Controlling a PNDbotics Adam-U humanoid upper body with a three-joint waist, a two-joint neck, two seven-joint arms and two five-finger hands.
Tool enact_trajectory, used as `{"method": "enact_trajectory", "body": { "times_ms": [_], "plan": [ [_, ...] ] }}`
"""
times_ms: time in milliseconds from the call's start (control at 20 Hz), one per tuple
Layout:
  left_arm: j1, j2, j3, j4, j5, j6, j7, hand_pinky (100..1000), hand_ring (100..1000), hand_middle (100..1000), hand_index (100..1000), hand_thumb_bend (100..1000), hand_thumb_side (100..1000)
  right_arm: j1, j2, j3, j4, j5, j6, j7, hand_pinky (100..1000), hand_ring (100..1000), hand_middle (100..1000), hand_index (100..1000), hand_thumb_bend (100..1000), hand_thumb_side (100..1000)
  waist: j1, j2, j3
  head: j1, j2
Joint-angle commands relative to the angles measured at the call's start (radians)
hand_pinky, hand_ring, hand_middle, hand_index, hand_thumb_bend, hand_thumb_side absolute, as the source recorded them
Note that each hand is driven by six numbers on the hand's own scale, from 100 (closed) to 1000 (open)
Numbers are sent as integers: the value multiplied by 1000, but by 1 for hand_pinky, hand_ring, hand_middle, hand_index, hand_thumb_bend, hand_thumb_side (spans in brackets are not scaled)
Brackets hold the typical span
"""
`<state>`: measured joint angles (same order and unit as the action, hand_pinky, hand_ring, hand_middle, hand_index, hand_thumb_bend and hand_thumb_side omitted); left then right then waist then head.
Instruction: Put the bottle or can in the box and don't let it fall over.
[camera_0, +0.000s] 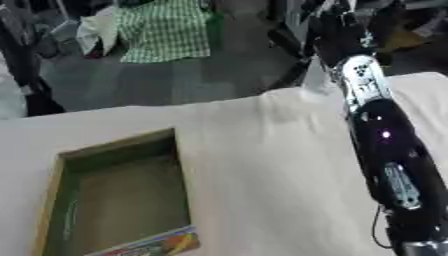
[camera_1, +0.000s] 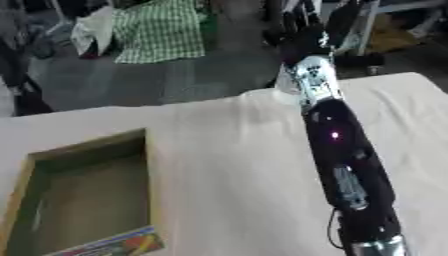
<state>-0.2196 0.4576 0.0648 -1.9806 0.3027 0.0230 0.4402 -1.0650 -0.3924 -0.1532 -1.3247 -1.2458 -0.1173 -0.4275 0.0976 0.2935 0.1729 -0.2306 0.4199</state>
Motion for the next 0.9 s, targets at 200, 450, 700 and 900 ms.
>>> {"method": "enact_trajectory", "body": {
  "times_ms": [200,450,700,900],
  "plan": [
    [-5,38,8,-19,-2,1,0,826,854,803,812,789,623,-28,-16,14,-48,-1,13,6,100,100,246,876,222,841,-6,-36,6,3,11],
    [-7,40,9,-19,-1,1,1,825,853,802,812,789,622,-19,-7,29,-76,1,30,8,100,100,248,877,206,838,-10,-45,12,4,20],
    [-8,44,10,-19,1,1,1,825,853,801,812,789,622,-10,5,45,-109,-4,44,13,100,100,250,878,197,829,-12,-56,18,2,25],
    [-8,46,10,-19,3,1,2,824,852,800,812,789,622,-5,17,65,-134,-7,59,20,100,100,254,882,177,829,-16,-68,19,-1,34]
  ]
}}
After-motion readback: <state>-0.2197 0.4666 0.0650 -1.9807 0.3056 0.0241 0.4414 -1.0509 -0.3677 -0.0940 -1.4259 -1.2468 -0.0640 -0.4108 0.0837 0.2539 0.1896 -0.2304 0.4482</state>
